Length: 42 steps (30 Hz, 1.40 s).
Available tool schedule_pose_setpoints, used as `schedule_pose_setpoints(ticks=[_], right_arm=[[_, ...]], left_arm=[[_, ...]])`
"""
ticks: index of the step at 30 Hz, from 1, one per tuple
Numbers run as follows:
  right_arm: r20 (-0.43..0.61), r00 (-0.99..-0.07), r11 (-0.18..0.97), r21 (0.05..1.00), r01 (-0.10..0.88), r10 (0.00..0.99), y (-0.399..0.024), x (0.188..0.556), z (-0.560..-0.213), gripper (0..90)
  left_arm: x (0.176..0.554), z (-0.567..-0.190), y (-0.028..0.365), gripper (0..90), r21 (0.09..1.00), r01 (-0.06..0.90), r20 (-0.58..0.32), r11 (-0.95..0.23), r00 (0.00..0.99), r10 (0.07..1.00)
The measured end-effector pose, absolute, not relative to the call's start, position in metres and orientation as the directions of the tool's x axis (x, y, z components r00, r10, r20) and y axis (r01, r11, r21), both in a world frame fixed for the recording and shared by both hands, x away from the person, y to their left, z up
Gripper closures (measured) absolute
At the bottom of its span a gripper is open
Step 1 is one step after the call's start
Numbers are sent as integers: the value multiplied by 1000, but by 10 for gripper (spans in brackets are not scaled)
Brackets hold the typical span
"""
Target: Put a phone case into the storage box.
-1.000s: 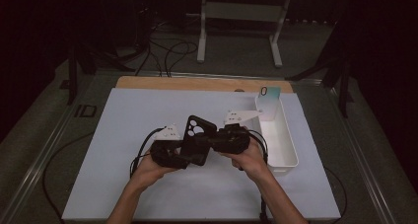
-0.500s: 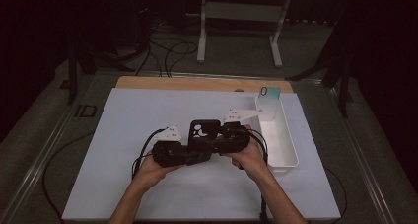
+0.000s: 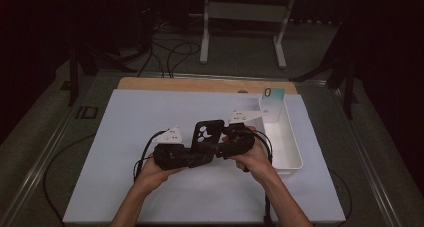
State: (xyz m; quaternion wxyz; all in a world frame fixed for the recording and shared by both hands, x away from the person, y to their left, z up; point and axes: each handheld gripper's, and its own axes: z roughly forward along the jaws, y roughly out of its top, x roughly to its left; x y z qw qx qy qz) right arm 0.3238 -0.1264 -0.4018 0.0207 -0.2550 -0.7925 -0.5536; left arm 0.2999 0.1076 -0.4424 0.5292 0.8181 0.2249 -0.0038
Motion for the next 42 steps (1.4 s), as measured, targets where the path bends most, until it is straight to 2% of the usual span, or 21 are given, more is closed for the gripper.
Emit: schedule_pose_setpoints(ticks=[4,21,42], right_arm=[[277,-863,280,865,415,423,-123,321,-404,196],[154,-814,297,880,371,560,-114,312,-397,152],[293,-710,134,867,479,641,-97,322,-388,118]], left_arm=[[301,-443,108,849,861,381,-236,-337,886,399],[304,-443,114,848,866,408,-214,-290,825,524],[299,-443,108,847,874,381,-148,-303,802,579]])
